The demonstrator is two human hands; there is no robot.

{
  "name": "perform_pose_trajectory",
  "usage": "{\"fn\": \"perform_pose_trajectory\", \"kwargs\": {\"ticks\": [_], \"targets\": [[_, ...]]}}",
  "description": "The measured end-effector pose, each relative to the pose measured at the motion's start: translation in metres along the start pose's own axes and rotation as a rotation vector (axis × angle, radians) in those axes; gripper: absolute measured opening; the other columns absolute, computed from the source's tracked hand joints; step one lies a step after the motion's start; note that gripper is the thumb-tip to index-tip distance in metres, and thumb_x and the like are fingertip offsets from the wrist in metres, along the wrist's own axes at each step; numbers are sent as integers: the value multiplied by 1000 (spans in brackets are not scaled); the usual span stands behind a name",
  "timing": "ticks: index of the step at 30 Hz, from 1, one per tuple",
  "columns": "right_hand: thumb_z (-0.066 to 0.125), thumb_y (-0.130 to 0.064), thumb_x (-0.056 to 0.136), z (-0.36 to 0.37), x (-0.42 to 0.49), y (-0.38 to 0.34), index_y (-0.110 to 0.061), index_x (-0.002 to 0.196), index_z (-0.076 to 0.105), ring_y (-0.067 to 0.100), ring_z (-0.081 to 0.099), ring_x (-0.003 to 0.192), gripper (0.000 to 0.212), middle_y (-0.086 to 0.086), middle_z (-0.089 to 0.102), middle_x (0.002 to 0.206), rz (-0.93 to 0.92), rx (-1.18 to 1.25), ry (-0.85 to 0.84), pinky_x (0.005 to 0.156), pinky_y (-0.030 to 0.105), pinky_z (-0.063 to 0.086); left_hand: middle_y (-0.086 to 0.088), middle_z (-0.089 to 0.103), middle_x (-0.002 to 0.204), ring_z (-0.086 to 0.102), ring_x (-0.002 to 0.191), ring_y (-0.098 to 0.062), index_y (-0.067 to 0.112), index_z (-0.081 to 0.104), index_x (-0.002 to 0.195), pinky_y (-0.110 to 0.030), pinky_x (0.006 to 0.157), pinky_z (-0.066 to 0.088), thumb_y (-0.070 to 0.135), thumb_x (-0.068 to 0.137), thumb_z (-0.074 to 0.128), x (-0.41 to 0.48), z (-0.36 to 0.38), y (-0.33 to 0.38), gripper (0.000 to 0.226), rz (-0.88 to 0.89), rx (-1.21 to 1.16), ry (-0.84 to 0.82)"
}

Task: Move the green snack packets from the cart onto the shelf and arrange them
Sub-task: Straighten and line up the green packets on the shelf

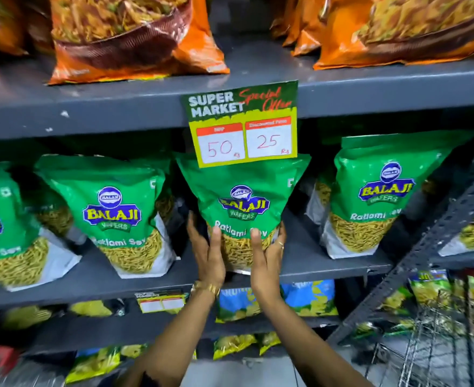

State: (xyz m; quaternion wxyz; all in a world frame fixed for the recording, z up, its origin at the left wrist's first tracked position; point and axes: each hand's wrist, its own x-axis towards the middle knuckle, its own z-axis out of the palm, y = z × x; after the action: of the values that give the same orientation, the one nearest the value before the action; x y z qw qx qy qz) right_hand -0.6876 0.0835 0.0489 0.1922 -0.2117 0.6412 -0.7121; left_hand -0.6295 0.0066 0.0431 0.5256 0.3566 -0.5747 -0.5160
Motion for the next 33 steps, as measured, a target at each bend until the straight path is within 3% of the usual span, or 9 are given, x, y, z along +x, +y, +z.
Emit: {"fn": "perform_pose_trajectory", "kwargs": {"ticks": [5, 9, 13, 17, 22, 24, 28, 31, 33], "targets": [[60, -76, 64, -22, 35, -5, -29, 152, 18, 13, 33, 144, 108, -3, 34, 157, -42, -67, -56, 118, 37, 29, 5, 63, 123, 62, 110, -3, 23, 51, 126, -25, 96, 48, 51, 78, 56, -3, 16, 8, 56, -47, -128, -82], [63, -66, 72, -31, 52, -2, -35, 128, 54, 18, 57, 124, 65, -4, 62, 130, -12, 49, -178, 110, 52, 40, -2, 64, 128, 61, 119, -12, 14, 52, 131, -26, 100, 47, 56, 79, 61, -17, 26, 9, 67, -69, -130, -90], [67, -67, 69, -31, 49, -1, -13, 122, 60, 25, 65, 113, 76, 9, 69, 119, 31, 143, -220, 97, 44, 52, -5, 67, 126, 62, 120, -20, 16, 57, 127, -39, 103, 47, 75, 72, 60, -14, 26, 2, 81, -88, -77, -79], [67, -62, 72, -29, 46, -2, -9, 123, 59, 21, 66, 111, 74, 9, 69, 119, 33, 155, -217, 91, 35, 53, -5, 70, 119, 65, 112, -17, 12, 61, 120, -38, 100, 50, 67, 74, 59, -12, 25, 4, 71, -89, -49, -78], [62, -53, 75, -33, 46, -3, -15, 123, 59, 12, 68, 107, 61, -1, 71, 114, 32, 131, -281, 87, 28, 57, 14, 67, 119, 62, 110, 5, 21, 57, 125, -12, 93, 46, 61, 76, 54, -10, 13, 8, 63, -110, -25, -198], [62, -55, 76, -33, 43, -4, -22, 130, 53, 10, 64, 116, 64, 0, 66, 126, 8, 133, -284, 99, 34, 53, 23, 62, 122, 57, 110, 16, 28, 49, 132, -6, 92, 42, 67, 74, 50, -9, 6, 12, 69, -136, 22, -250], [56, -74, 73, -22, 13, -9, -8, 152, 16, 15, 27, 147, 110, 8, 24, 160, -219, 100, -31, 117, 25, 29, 17, 37, 151, 36, 140, 1, 26, 28, 149, -34, 121, 26, 89, 69, 41, -15, -17, 22, 103, -115, 94, -219], [43, -69, 85, -11, -25, -16, -7, 148, 25, 33, 19, 148, 90, 12, 25, 157, -567, -181, 41, 121, 47, 18, 12, 35, 155, 32, 144, -4, 23, 33, 148, -41, 121, 27, 79, 81, 39, -34, -50, 33, 87, 6, 138, -202], [43, -63, 88, 1, -45, -18, -21, 147, 28, 36, 20, 146, 74, 0, 27, 156, -833, -318, -76, 121, 44, 16, 7, 48, 147, 44, 138, -12, 21, 40, 143, -43, 113, 39, 66, 90, 43, -49, -77, 42, 70, 112, 119, -169]]}}
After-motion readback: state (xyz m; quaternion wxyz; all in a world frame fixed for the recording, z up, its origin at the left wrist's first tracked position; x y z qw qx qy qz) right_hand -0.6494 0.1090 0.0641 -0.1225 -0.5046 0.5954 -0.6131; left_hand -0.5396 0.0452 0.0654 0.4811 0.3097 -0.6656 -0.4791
